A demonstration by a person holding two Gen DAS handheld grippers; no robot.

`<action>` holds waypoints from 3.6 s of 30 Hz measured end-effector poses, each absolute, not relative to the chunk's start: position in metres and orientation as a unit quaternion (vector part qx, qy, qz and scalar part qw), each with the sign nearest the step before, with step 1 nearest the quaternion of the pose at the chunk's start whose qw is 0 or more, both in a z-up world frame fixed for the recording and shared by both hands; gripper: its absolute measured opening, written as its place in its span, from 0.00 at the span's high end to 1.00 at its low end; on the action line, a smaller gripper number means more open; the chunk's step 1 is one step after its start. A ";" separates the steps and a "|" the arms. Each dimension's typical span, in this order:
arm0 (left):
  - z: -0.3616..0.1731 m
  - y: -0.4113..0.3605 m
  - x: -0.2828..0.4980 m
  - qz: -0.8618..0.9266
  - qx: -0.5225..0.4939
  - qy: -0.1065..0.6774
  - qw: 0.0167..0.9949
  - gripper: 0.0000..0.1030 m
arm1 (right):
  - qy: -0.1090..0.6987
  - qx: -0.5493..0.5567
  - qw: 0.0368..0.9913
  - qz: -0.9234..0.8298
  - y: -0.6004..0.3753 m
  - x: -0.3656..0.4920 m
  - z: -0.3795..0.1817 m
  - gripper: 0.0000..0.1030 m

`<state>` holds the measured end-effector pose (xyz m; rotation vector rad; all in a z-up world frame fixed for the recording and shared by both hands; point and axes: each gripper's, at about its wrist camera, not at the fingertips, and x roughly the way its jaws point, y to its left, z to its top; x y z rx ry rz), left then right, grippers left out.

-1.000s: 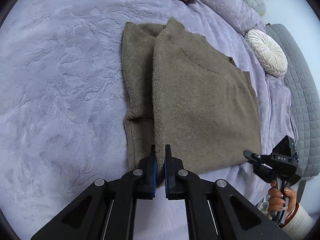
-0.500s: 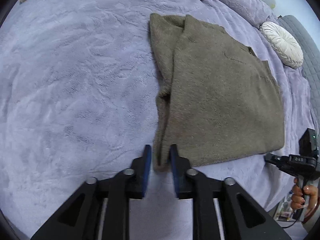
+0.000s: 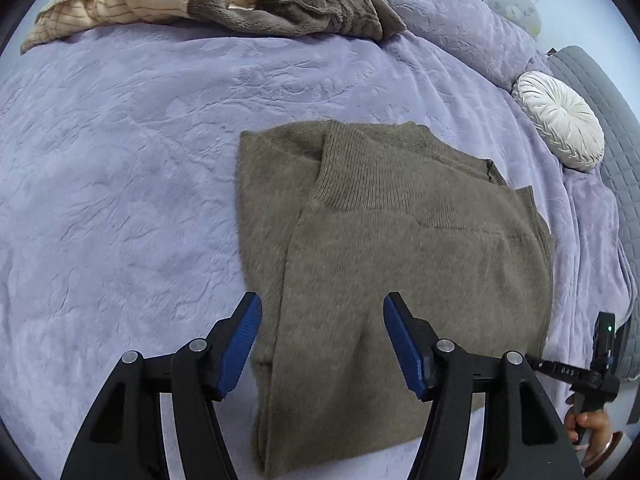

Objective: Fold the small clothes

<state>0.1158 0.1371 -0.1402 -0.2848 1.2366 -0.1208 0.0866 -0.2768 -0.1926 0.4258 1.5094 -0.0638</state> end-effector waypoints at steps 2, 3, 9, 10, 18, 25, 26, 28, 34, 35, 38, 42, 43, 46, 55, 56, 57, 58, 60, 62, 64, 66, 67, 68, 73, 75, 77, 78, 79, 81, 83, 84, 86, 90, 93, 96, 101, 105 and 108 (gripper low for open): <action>-0.144 0.131 0.134 -0.054 -0.128 0.578 0.804 0.37 | 0.673 0.229 0.703 -0.023 -0.288 0.084 -0.203 0.97; -0.148 0.129 0.145 -0.052 -0.125 0.578 0.805 0.37 | 0.671 0.240 0.701 -0.023 -0.291 0.084 -0.204 0.97; -0.170 0.129 0.177 -0.044 -0.134 0.599 0.789 0.89 | 0.666 0.206 0.716 -0.011 -0.279 0.085 -0.200 0.97; -0.168 0.128 0.177 -0.038 -0.119 0.592 0.796 0.89 | 0.667 0.206 0.716 -0.012 -0.277 0.087 -0.200 0.97; -0.168 0.144 0.176 0.011 -0.093 0.572 0.815 0.88 | 0.667 0.204 0.716 -0.008 -0.280 0.080 -0.204 0.97; -0.131 0.152 0.135 -0.005 -0.084 0.566 0.820 0.88 | 0.671 0.199 0.714 -0.017 -0.263 0.092 -0.188 0.94; -0.128 0.149 0.125 -0.018 -0.084 0.567 0.819 0.88 | 0.667 0.199 0.718 -0.018 -0.262 0.092 -0.183 0.93; -0.128 0.141 0.109 -0.041 -0.089 0.575 0.812 0.88 | 0.658 0.187 0.729 -0.022 -0.258 0.090 -0.174 0.92; -0.172 0.121 0.067 -0.036 -0.089 0.631 0.770 0.88 | 0.664 0.165 0.729 -0.018 -0.241 0.088 -0.175 0.92; -0.178 0.123 0.062 -0.034 -0.098 0.629 0.771 0.88 | 0.668 0.164 0.725 -0.022 -0.241 0.089 -0.178 0.92; -0.180 0.130 0.059 -0.036 -0.120 0.622 0.773 0.88 | 0.670 0.164 0.724 -0.025 -0.244 0.093 -0.182 0.92; -0.172 0.132 0.056 -0.027 -0.116 0.628 0.769 0.88 | 0.672 0.161 0.723 -0.027 -0.249 0.090 -0.180 0.92; -0.170 0.130 0.055 -0.024 -0.109 0.628 0.770 0.87 | 0.673 0.163 0.721 -0.029 -0.249 0.089 -0.178 0.92; -0.166 0.124 0.051 -0.014 -0.088 0.630 0.772 0.87 | 0.675 0.172 0.717 -0.033 -0.249 0.081 -0.172 0.92; -0.152 0.112 0.031 -0.019 -0.072 0.635 0.769 0.87 | 0.684 0.187 0.705 -0.006 -0.220 0.047 -0.156 0.90; -0.150 0.112 0.029 -0.020 -0.071 0.634 0.770 0.87 | 0.685 0.189 0.704 -0.003 -0.216 0.044 -0.155 0.89; -0.148 0.113 0.025 -0.021 -0.070 0.634 0.770 0.87 | 0.685 0.190 0.703 0.001 -0.210 0.042 -0.153 0.89; -0.148 0.113 0.024 -0.021 -0.070 0.634 0.770 0.87 | 0.686 0.190 0.703 0.003 -0.205 0.040 -0.150 0.88; -0.147 0.115 0.021 -0.022 -0.074 0.635 0.768 0.87 | 0.687 0.189 0.701 0.010 -0.193 0.037 -0.149 0.88; -0.146 0.118 0.019 -0.023 -0.078 0.636 0.767 0.87 | 0.689 0.189 0.700 0.018 -0.188 0.036 -0.149 0.88; -0.144 0.122 0.012 -0.020 -0.079 0.637 0.767 0.40 | 0.690 0.184 0.699 0.024 -0.175 0.038 -0.148 0.88; -0.137 0.124 0.005 -0.003 -0.074 0.623 0.779 0.01 | 0.691 0.181 0.699 0.031 -0.171 0.039 -0.146 0.87; -0.135 0.124 0.004 -0.010 -0.072 0.622 0.780 0.01 | 0.692 0.180 0.698 0.035 -0.168 0.038 -0.145 0.87; -0.134 0.124 0.002 -0.014 -0.071 0.623 0.779 0.01 | 0.693 0.178 0.698 0.038 -0.163 0.038 -0.144 0.86; -0.132 0.131 -0.005 -0.009 -0.062 0.623 0.780 0.01 | 0.697 0.171 0.694 0.052 -0.145 0.034 -0.141 0.74; -0.132 0.134 -0.007 -0.007 -0.062 0.622 0.780 0.01 | 0.698 0.167 0.694 0.057 -0.137 0.034 -0.140 0.65; -0.133 0.137 -0.006 -0.007 -0.065 0.624 0.779 0.01 | 0.697 0.162 0.695 0.062 -0.131 0.034 -0.137 0.56; -0.135 0.138 -0.004 -0.005 -0.067 0.626 0.777 0.01 | 0.697 0.161 0.696 0.065 -0.127 0.035 -0.136 0.55; -0.136 0.139 -0.004 -0.004 -0.069 0.627 0.776 0.01 | 0.696 0.159 0.697 0.067 -0.124 0.036 -0.136 0.51; -0.137 0.143 -0.005 -0.003 -0.072 0.629 0.774 0.01 | 0.696 0.159 0.697 0.069 -0.118 0.037 -0.135 0.43; -0.139 0.146 -0.006 -0.020 -0.081 0.637 0.766 0.01 | 0.694 0.159 0.699 0.072 -0.114 0.038 -0.134 0.37; -0.140 0.147 -0.006 -0.021 -0.083 0.638 0.765 0.01 | 0.693 0.159 0.700 0.075 -0.111 0.039 -0.133 0.36; -0.140 0.148 -0.008 -0.026 -0.089 0.639 0.764 0.01 | 0.691 0.158 0.701 0.079 -0.106 0.040 -0.133 0.31; -0.139 0.154 -0.012 -0.024 -0.099 0.639 0.763 0.01 | 0.695 0.162 0.695 0.087 -0.098 0.040 -0.135 0.27; -0.141 0.159 -0.011 -0.021 -0.105 0.640 0.761 0.01 | 0.702 0.167 0.686 0.090 -0.092 0.039 -0.138 0.27; -0.142 0.162 -0.011 -0.020 -0.104 0.642 0.760 0.01 | 0.707 0.172 0.680 0.090 -0.087 0.038 -0.143 0.27; -0.147 0.166 -0.011 -0.020 -0.107 0.646 0.756 0.01 | 0.714 0.192 0.667 0.088 -0.081 0.036 -0.153 0.27; -0.149 0.170 -0.009 -0.020 -0.121 0.646 0.754 0.01 | 0.716 0.214 0.658 0.096 -0.077 0.034 -0.163 0.27; -0.150 0.179 -0.008 -0.021 -0.143 0.645 0.750 0.01 | 0.711 0.244 0.651 0.107 -0.074 0.035 -0.169 0.27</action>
